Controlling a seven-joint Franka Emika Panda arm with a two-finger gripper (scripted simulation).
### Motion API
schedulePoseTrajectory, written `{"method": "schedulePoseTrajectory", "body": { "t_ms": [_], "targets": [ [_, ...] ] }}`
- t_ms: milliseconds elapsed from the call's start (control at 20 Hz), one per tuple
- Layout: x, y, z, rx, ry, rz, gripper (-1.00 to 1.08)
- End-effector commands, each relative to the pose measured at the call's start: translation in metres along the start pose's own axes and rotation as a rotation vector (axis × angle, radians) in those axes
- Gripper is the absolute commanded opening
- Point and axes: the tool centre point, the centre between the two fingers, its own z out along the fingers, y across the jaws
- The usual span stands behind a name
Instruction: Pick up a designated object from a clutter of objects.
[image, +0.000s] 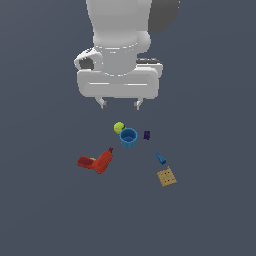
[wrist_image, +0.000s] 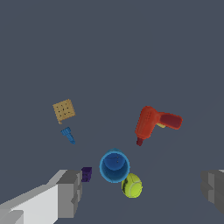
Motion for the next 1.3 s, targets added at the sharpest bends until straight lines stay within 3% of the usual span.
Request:
{"method": "schedulePoseTrajectory", "body": {
  "t_ms": [0,550,1250],
  "targets": [
    [0.000,0.000,0.000,0.000,0.000,0.000,1.00],
    [-0.004,0.029,0.011,0.010,-0.032,0.064,1.00],
    [0.017,0.003,0.041,0.000,-0.039,0.006,1.00]
  ]
}}
